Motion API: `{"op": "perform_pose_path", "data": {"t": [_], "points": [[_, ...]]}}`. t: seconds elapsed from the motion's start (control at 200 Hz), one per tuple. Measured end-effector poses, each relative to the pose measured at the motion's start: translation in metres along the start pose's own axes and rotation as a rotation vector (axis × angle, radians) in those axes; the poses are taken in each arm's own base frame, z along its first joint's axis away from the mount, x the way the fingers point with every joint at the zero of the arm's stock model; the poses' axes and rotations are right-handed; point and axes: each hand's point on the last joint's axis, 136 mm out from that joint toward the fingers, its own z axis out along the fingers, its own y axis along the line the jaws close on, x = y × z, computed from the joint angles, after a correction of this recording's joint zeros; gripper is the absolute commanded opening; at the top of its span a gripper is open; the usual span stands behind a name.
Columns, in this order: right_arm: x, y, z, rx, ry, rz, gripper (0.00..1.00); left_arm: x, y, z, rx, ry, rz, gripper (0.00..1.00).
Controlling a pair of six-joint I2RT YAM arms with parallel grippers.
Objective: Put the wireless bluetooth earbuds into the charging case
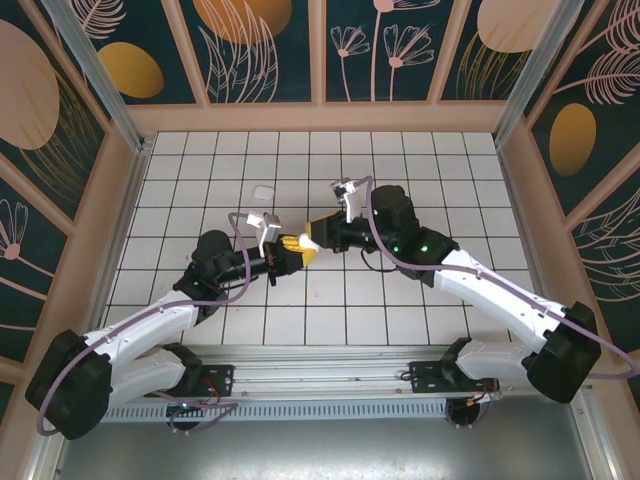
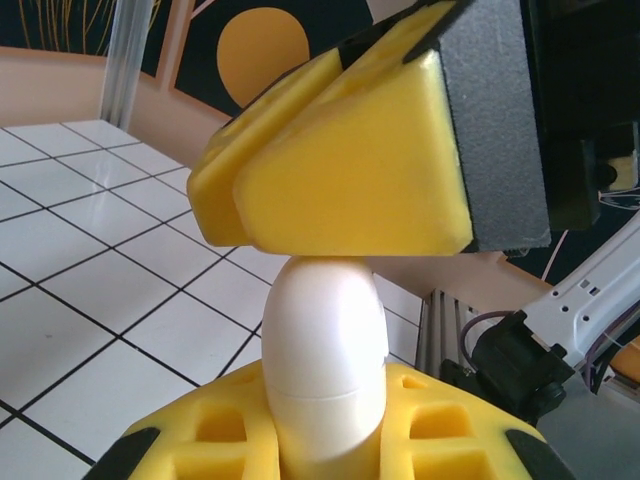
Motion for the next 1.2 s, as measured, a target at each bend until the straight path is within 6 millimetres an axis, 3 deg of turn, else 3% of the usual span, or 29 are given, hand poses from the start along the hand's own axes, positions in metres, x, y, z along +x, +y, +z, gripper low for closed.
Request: {"op": "perform_pose_path", "data": {"t": [0.12, 0.28, 0.38, 0.475, 0.626, 0.771, 0.901, 1.201], "points": [[0.004, -0.001, -0.007, 0.016, -0.028, -0.009, 0.26, 0.003, -0.003, 0.003, 0.012, 0.021, -0.015, 0.00], [0.001, -0.008, -0.019, 0.078, -0.074, 0.004, 0.46, 0.000, 0.002, 0.010, -0.003, 0.040, -0.034, 0.00], [-0.001, -0.023, -0.033, 0.186, -0.113, 0.044, 0.53, -0.007, 0.016, 0.014, -0.062, 0.022, -0.059, 0.00], [-0.006, -0.049, -0.055, 0.307, -0.177, 0.105, 0.55, 0.000, 0.034, 0.016, -0.131, 0.026, -0.111, 0.00], [0.007, -0.108, -0.090, 0.485, -0.256, 0.254, 0.57, 0.043, 0.073, 0.024, -0.256, 0.124, -0.251, 0.00], [0.041, -0.143, -0.097, 0.565, -0.228, 0.370, 0.58, 0.092, 0.103, 0.027, -0.350, 0.239, -0.395, 0.00], [0.068, -0.155, -0.094, 0.576, -0.179, 0.435, 0.59, 0.122, 0.124, 0.018, -0.471, 0.310, -0.467, 0.03], [0.095, -0.167, -0.082, 0.558, -0.122, 0.495, 0.60, 0.150, 0.162, 0.010, -0.622, 0.431, -0.528, 0.02]]}}
